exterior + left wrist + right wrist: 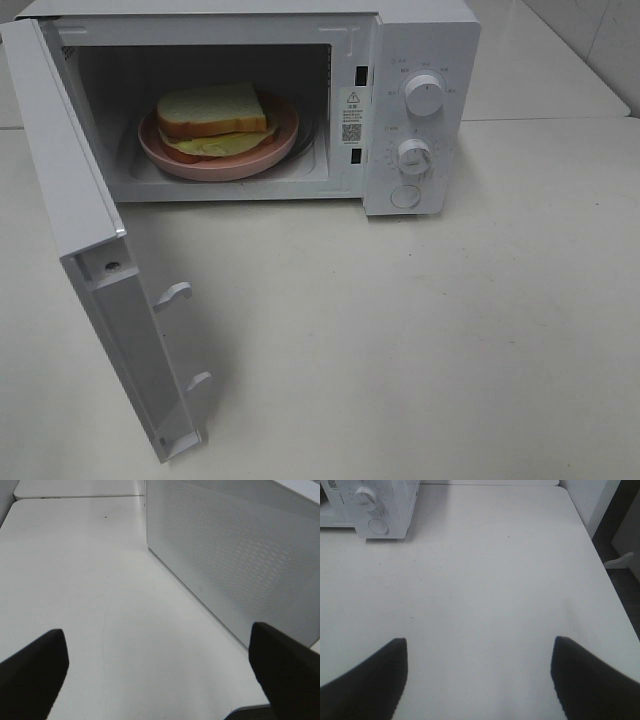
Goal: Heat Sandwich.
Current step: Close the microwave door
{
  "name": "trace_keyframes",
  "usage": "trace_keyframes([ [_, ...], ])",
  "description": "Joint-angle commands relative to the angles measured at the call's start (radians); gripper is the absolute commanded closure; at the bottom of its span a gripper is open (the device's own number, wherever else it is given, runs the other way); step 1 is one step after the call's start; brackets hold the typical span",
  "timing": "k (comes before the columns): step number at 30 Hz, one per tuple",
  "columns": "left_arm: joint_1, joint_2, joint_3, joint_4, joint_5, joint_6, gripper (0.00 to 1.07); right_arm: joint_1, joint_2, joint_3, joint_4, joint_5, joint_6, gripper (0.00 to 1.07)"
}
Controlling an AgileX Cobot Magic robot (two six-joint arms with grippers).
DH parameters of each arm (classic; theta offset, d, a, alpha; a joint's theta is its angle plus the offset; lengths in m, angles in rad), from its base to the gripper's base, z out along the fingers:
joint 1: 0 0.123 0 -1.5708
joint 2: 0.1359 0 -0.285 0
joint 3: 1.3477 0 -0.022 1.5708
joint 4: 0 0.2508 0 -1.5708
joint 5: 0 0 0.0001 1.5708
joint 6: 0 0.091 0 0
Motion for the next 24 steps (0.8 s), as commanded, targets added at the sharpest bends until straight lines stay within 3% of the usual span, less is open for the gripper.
trace_keyframes([
  [1, -0.006, -0.023, 0.003, -0.007, -0.008, -0.005, 0.15, -0.009, -0.028, 0.003, 0.001, -0.019, -0.005, 0.31],
  [24, -0.006, -0.021, 0.003, -0.007, -0.008, -0.004, 0.15, -0.009, -0.028, 0.003, 0.001, -0.019, -0.004, 0.32],
])
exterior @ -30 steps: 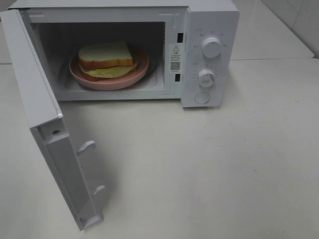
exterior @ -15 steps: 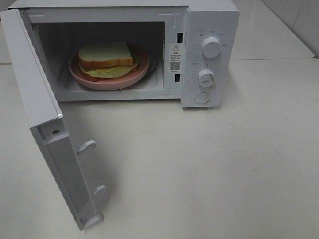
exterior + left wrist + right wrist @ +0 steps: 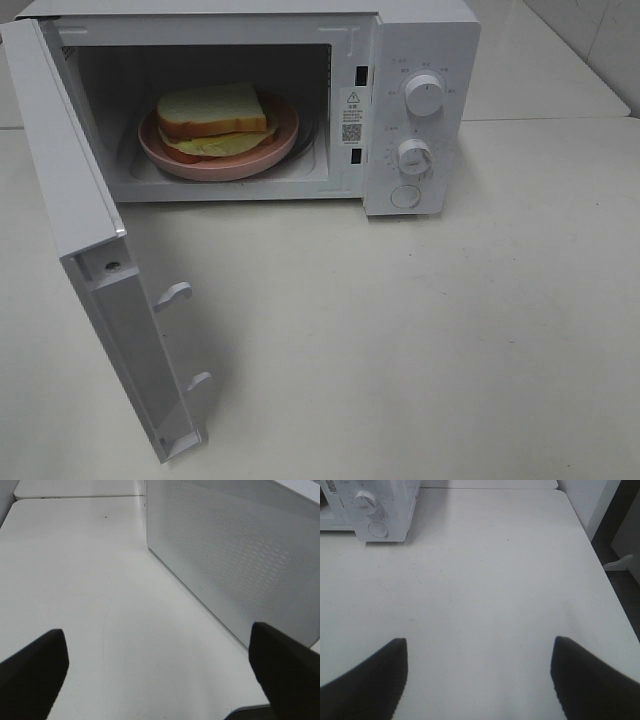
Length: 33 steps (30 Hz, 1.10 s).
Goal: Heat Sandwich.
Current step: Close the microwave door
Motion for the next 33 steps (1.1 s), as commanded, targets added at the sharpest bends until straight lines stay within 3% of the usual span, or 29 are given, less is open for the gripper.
trace_keyframes([
  [1, -0.006, -0.021, 0.003, -0.007, -0.008, -0.004, 0.15, -0.005, -0.028, 0.0, 0.001, -0.011, -0.004, 0.32],
  [33, -0.006, -0.02, 0.002, -0.012, -0.01, -0.004, 0.15, -0.005, -0.028, 0.0, 0.001, -0.011, -0.004, 0.32],
])
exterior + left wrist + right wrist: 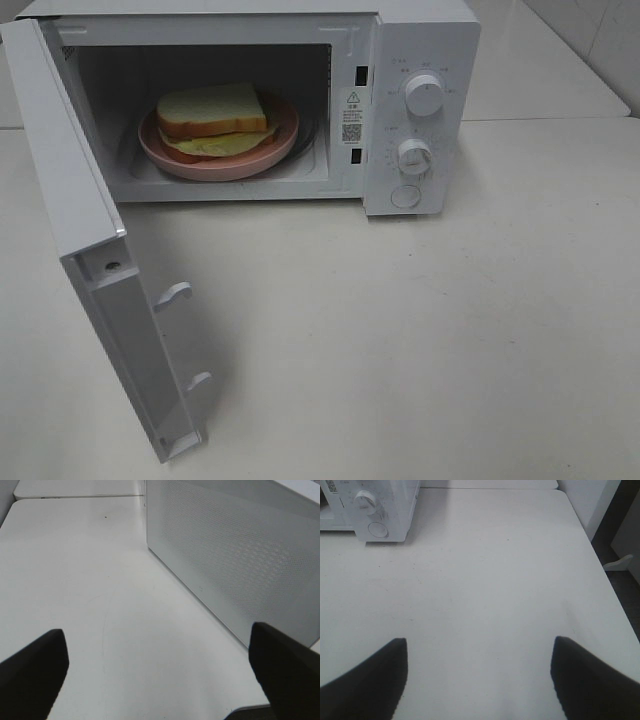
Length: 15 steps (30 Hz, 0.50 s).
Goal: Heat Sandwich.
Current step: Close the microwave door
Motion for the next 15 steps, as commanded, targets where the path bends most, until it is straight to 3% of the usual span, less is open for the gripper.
trace_keyframes([
  [1, -0.006, -0.018, 0.002, -0.01, -0.011, -0.004, 0.15, -0.005, -0.028, 0.0, 0.001, -0.011, -0.004, 0.32],
  [10, -0.006, 0.085, -0.04, 0.028, -0.046, -0.004, 0.18, -0.005, -0.028, 0.0, 0.001, -0.011, -0.004, 0.32],
  [15, -0.006, 0.173, -0.04, 0.046, -0.135, -0.004, 0.35, -0.005, -0.028, 0.0, 0.001, -0.011, -0.004, 0.32],
])
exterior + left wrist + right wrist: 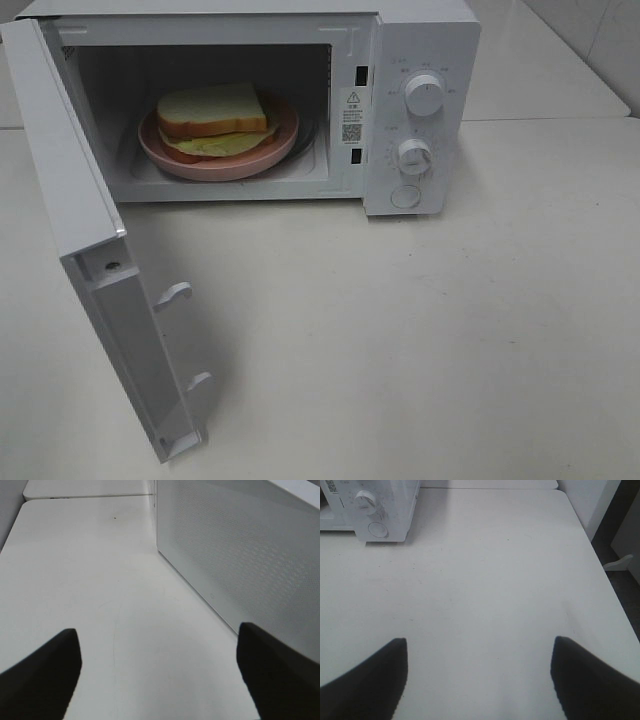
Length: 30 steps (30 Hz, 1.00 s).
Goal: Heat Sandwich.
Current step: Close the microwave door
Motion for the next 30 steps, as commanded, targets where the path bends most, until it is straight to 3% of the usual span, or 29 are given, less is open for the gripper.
trace_keyframes([
  [1, -0.006, 0.03, -0.008, 0.014, -0.059, -0.004, 0.35, -0.005, -0.028, 0.0, 0.001, -0.011, -0.004, 0.32],
  [4, -0.006, 0.101, -0.008, 0.03, -0.113, -0.004, 0.54, -0.005, -0.028, 0.0, 0.001, -0.011, -0.004, 0.32],
  [6, -0.006, 0.116, -0.006, 0.033, -0.123, -0.004, 0.58, -0.005, -0.028, 0.0, 0.001, -0.011, -0.004, 0.32],
  [10, -0.006, 0.214, -0.005, 0.051, -0.168, -0.004, 0.81, -0.005, -0.028, 0.0, 0.001, -0.011, -0.004, 0.32],
  [11, -0.006, 0.214, -0.005, 0.051, -0.168, -0.004, 0.81, -0.005, -0.028, 0.0, 0.001, -0.011, -0.004, 0.32],
  [14, -0.006, 0.289, 0.012, 0.063, -0.231, -0.004, 1.05, -0.005, -0.028, 0.0, 0.001, -0.011, -0.004, 0.32],
  [21, -0.006, 0.351, 0.074, 0.057, -0.442, -0.004, 1.07, -0.005, -0.028, 0.0, 0.001, -0.011, -0.004, 0.32],
  [30, -0.007, 0.438, 0.263, 0.057, -0.932, -0.004, 1.07, -0.005, -0.028, 0.0, 0.001, -0.011, -0.004, 0.32],
])
